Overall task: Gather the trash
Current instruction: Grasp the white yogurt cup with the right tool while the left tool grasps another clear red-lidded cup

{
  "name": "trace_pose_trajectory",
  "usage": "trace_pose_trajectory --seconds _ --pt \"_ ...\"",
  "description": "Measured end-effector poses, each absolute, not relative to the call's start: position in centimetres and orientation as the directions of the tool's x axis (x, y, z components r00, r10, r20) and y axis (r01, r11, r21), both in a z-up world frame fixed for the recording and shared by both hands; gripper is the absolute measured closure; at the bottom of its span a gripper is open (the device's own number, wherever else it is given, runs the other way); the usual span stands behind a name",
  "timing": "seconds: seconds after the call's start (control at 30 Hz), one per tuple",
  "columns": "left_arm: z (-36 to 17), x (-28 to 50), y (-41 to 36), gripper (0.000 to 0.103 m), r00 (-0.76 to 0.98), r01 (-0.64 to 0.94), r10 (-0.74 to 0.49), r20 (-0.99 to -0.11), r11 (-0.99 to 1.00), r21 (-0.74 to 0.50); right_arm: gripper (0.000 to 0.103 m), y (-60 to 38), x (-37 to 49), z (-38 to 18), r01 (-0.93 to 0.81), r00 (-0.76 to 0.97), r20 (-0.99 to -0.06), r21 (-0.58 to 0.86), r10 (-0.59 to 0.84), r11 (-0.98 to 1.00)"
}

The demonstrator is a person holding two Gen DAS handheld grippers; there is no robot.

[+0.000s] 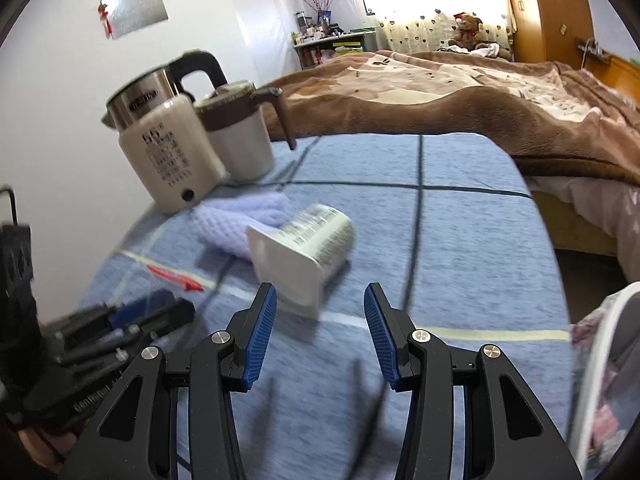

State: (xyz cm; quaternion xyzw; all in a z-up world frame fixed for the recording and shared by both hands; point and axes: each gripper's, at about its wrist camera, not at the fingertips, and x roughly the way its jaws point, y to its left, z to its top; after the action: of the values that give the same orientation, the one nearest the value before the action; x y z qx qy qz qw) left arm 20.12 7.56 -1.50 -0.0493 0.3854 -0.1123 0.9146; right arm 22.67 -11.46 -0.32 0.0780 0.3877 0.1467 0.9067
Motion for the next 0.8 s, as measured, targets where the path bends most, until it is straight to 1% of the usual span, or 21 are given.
trace_pose_trajectory --seconds 0.03,0.1,0.17,0.3,0.4,0.6,0.73,0.8 --pt "-1.5 20.1 7.8 0.071 0.679 0.159 -0.24 -0.694 0.971 -0.18 0.055 -11.2 22.9 -0.2 -0.202 0.663 -0.671 0.266 0.332 0.942" --pt "-1.6 20.1 8.3 0.071 0.68 0.15 -0.24 -0.693 0.97 -0.189 0.044 -10.8 23.5 0.0 -0.185 0.677 -0.66 0.277 0.326 0.943" --pt "-1.7 20.1 8.7 0.071 0.68 0.14 -0.235 -0.694 0.971 -0.192 0.041 -10.4 24.3 0.0 -0.15 0.673 -0.667 0.299 0.319 0.942" --pt "-2.0 20.2 9.3 0.071 0.678 0.131 -0.238 -0.695 0.97 -0.204 0.04 -9.5 25.3 -0.2 -0.123 0.676 -0.662 0.332 0.324 0.935" --pt "-2.0 20.3 9.5 0.071 0.679 0.131 -0.24 -0.694 0.97 -0.207 0.04 -8.4 26.0 -0.1 -0.11 0.692 -0.665 0.288 0.282 0.951" --pt "-2.3 20.4 9.8 0.071 0.672 0.127 -0.247 -0.698 0.967 -0.221 0.038 -7.4 27.5 -1.1 -0.018 0.687 -0.703 0.237 0.184 0.971" --pt "-2.3 20.3 9.7 0.071 0.671 0.135 -0.255 -0.697 0.965 -0.224 0.038 -7.3 27.7 -1.8 -0.02 0.666 -0.723 0.225 0.181 0.974" --pt "-2.3 20.3 9.6 0.071 0.67 0.136 -0.256 -0.697 0.965 -0.223 0.038 -7.3 27.5 -1.9 -0.027 0.676 -0.715 0.215 0.177 0.976"
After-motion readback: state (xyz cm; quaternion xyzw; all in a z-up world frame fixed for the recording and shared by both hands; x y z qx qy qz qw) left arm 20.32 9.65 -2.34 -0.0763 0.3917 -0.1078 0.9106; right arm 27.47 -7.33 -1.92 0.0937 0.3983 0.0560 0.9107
